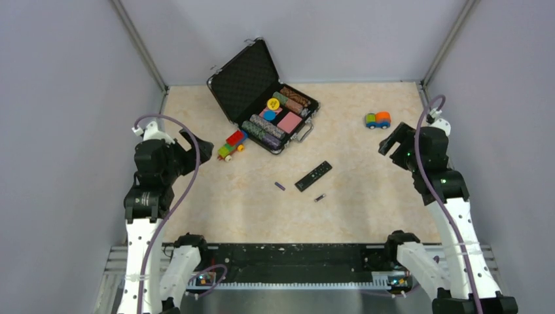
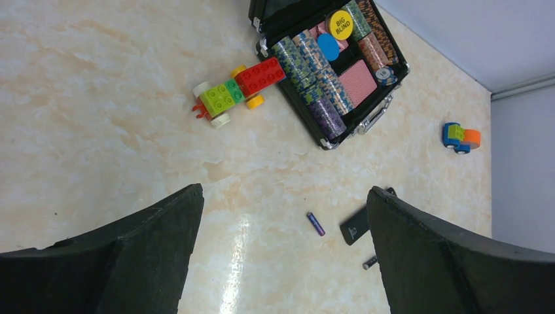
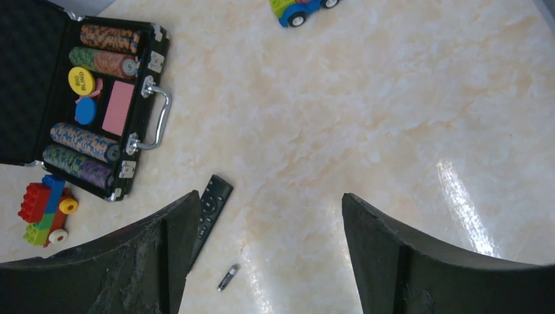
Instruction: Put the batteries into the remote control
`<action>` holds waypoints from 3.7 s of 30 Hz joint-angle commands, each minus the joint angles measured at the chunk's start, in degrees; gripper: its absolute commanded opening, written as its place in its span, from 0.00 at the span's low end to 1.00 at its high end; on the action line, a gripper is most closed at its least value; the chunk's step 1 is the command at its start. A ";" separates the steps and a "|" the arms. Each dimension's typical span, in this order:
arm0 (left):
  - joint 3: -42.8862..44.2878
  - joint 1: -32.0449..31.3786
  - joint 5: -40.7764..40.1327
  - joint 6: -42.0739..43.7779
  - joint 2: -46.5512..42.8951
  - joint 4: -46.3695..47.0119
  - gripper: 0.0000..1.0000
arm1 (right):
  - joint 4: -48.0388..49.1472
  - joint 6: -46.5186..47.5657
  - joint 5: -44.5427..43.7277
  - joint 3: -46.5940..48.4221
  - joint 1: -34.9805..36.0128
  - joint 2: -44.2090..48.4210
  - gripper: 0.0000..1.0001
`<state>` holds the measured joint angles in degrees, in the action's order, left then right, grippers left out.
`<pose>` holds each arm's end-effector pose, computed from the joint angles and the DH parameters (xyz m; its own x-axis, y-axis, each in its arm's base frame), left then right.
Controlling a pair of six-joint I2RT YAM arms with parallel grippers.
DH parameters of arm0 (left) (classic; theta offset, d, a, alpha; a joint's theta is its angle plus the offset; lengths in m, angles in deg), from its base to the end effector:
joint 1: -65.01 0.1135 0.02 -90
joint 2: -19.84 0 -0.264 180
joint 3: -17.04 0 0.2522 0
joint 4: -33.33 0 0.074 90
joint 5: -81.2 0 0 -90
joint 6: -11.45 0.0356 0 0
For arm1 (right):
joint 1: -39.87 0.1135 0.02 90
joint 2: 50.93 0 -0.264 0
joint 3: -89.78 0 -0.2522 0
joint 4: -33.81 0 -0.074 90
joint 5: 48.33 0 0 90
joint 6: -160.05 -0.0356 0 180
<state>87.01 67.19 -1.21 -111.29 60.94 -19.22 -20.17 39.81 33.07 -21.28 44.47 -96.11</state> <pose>0.1421 0.0007 0.3649 -0.3826 -0.5510 -0.7416 -0.1471 0.8288 -0.5399 0.1590 0.0075 0.3474 -0.4085 0.4667 -0.7844 0.2954 0.8807 0.3702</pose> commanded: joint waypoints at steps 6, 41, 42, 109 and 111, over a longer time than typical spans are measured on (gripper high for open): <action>-1.09 -0.05 2.21 -0.28 -1.99 -2.27 0.99 | 1.91 -12.48 1.84 -3.68 -0.50 -0.32 0.78; 6.75 -46.38 -2.23 15.90 40.57 24.06 0.89 | 0.70 -5.18 10.84 -9.56 -0.53 -0.78 0.90; 7.84 -47.48 -2.99 17.86 42.79 24.79 0.89 | 0.61 -4.65 10.54 -9.56 -0.48 -0.77 0.92; 34.06 -49.20 -10.48 10.16 66.65 14.00 0.09 | 9.15 -12.01 26.07 -12.99 -0.50 1.89 0.83; 34.28 -49.02 -10.84 5.99 65.93 14.58 0.10 | 15.75 -13.70 29.41 -16.92 -0.40 1.87 0.81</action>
<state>120.25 17.53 -12.51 -96.40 130.66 -7.09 -16.15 29.45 56.24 -32.52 44.47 -95.02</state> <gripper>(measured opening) 0.473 0.824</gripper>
